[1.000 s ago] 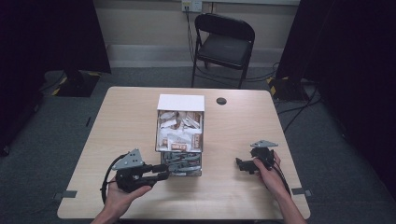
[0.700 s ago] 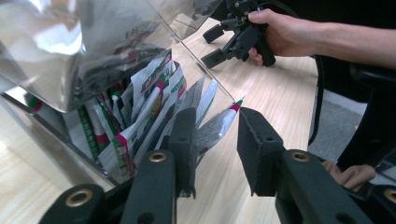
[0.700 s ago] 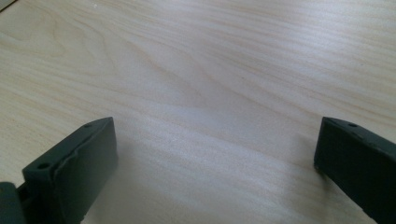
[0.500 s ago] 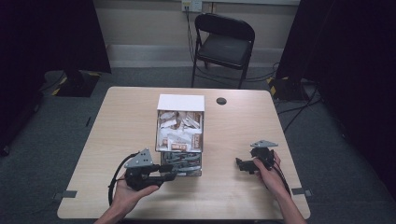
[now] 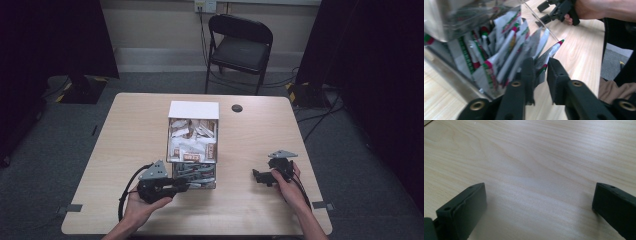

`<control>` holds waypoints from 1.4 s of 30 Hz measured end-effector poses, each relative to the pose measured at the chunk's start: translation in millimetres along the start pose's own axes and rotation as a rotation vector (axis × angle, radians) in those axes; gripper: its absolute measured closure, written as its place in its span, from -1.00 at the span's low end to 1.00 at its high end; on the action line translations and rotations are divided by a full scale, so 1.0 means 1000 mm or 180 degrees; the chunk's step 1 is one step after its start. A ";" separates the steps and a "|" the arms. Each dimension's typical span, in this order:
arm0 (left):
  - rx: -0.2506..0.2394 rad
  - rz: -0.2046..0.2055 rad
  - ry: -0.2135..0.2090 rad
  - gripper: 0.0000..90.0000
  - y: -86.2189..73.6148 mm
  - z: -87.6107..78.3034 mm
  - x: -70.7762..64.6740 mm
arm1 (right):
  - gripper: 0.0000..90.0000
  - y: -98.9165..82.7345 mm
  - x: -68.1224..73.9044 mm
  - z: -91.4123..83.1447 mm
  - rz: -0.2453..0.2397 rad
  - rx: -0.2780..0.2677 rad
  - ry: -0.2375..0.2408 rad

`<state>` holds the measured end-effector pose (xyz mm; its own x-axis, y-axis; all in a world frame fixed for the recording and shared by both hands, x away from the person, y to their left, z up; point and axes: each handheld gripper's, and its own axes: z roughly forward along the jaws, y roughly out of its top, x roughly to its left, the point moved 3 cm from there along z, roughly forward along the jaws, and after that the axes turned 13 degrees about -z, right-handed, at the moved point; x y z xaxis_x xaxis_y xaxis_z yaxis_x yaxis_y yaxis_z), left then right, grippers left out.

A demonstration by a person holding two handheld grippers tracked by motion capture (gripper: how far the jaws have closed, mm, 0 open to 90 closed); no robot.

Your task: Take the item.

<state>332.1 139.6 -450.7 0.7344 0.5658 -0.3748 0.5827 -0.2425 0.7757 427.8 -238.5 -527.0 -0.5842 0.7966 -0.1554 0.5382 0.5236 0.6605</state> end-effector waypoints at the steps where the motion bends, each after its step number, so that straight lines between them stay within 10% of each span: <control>1: 0.0006 0.0008 0.0005 0.77 0.000 0.000 0.001 | -1.00 0.000 0.000 0.000 -0.0001 0.0001 -0.0002; 42: -0.0237 -0.0291 -0.0258 1.00 0.005 -0.019 0.001 | -1.00 0.000 0.000 0.000 0.0001 0.0001 -0.0004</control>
<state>329.6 153.8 -437.7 0.7069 0.5168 -0.4829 0.6231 -0.1319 0.7709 427.1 -238.4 -527.0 -0.5832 0.7972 -0.1561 0.5386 0.5233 0.6603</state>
